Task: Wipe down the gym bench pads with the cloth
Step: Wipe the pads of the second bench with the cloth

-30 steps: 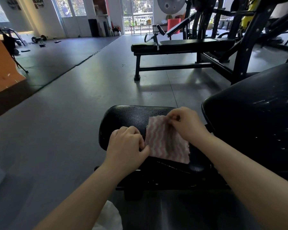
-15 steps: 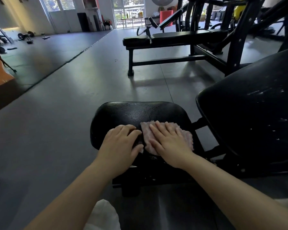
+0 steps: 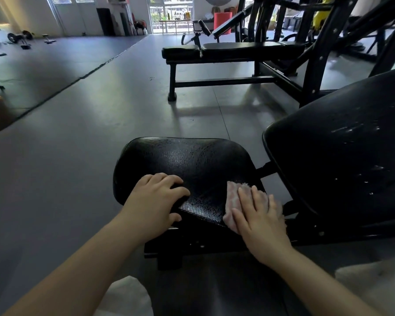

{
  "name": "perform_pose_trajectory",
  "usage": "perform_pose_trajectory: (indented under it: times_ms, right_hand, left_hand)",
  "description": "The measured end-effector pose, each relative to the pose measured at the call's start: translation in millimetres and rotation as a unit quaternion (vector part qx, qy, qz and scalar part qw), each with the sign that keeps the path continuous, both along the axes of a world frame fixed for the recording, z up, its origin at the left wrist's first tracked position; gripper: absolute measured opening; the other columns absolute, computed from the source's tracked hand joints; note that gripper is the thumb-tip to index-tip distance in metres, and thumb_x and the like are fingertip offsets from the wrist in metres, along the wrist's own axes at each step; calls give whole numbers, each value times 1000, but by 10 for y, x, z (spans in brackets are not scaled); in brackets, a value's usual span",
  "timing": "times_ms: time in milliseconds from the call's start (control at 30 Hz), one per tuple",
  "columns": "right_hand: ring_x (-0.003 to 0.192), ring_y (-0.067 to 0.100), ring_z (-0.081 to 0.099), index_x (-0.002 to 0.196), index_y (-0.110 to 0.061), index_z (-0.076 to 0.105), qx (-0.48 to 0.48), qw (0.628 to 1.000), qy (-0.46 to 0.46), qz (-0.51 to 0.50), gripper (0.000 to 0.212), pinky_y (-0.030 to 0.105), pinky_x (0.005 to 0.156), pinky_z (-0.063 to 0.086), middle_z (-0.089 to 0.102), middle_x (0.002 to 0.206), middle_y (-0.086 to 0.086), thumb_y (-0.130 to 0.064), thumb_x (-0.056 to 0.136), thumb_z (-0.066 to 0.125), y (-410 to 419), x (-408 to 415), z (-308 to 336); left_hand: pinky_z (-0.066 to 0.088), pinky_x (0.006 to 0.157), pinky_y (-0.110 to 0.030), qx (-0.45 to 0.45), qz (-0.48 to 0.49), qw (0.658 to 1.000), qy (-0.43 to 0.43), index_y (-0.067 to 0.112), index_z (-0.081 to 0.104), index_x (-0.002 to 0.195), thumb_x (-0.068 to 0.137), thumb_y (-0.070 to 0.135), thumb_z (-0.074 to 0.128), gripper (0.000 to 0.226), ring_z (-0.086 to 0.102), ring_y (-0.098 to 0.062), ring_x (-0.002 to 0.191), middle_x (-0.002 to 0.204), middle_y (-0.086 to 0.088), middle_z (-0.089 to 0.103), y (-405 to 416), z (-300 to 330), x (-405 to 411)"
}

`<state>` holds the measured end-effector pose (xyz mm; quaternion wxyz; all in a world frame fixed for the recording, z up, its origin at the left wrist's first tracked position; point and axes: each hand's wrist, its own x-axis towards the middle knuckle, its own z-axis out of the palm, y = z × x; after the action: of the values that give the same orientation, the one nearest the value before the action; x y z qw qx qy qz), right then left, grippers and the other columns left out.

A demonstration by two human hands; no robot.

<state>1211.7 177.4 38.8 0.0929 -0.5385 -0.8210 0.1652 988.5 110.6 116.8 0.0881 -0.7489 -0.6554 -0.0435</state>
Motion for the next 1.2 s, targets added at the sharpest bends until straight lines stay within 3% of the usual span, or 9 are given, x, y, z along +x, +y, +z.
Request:
perform_pose_trajectory:
  times_ms: [100,200,333,400,567,767,867,1033,1200]
  right_hand:
    - [146,31,-5,150,-34,-5,-1,999,-53,-2,102,58,115,5,-9,160,0,-77,61,-32,307,-53,18]
    - [145,34,-7,150,-34,-4,-63,997,-28,-31,81,56,115,5,-9,159,0,-74,79,-9,811,-204,90]
    - [145,35,-7,150,-37,-1,-79,995,-36,-47,61,58,113,3,-9,160,-2,-61,94,8,813,-393,314]
    - [145,33,-12,150,-36,-7,-64,996,-54,11,58,58,113,-1,-14,159,-3,-55,98,10,511,-419,413]
    - [141,20,-26,130,-47,-34,20,976,-113,183,77,51,115,-10,-37,146,-16,-79,62,-21,-147,-231,378]
    - [140,20,-30,119,-55,-41,19,973,-108,204,76,50,114,-12,-38,142,-20,-79,46,-39,-88,-285,406]
    - [141,24,-29,124,-53,-38,28,970,-104,219,81,55,114,-9,-34,147,-17,-82,49,-34,-43,-606,457]
    - [143,27,-23,147,-42,-12,41,968,-77,234,64,59,113,-9,-22,156,-9,-65,92,11,-27,-1355,659]
    - [144,29,-17,150,-40,-1,20,971,-45,233,61,61,110,-10,-14,159,-6,-62,95,16,68,-1906,796]
  left_hand:
    - [45,87,-43,-22,3,1000,2,33,68,102,46,42,88,60,61,-23,102,110,7,64,13,38,6]
    - [24,104,-33,-11,-10,1000,-13,38,54,125,74,45,72,55,39,-15,127,134,14,47,-1,45,21]
    - [20,105,-30,-22,5,1000,-18,38,48,131,78,47,67,56,34,-13,130,138,14,41,-29,67,32]
    - [23,104,-32,-11,9,1000,-16,34,51,129,75,46,70,58,36,-16,129,137,11,44,-36,75,23]
    - [21,105,-31,-23,38,999,-12,35,50,130,75,44,71,60,32,-15,132,140,11,40,-41,126,-52]
    - [22,107,-34,2,86,996,-31,30,50,131,70,37,77,67,30,-20,133,143,4,38,-164,211,-302]
    - [23,107,-37,15,137,989,-62,25,51,130,67,34,81,70,31,-24,133,142,-1,38,-243,242,-490]
    - [25,106,-30,-3,190,979,-67,25,33,138,81,22,66,66,31,-20,132,143,3,33,-316,216,-698]
    - [31,102,-37,44,236,966,-98,10,38,137,81,0,48,58,36,-30,127,140,-9,39,-368,253,-657]
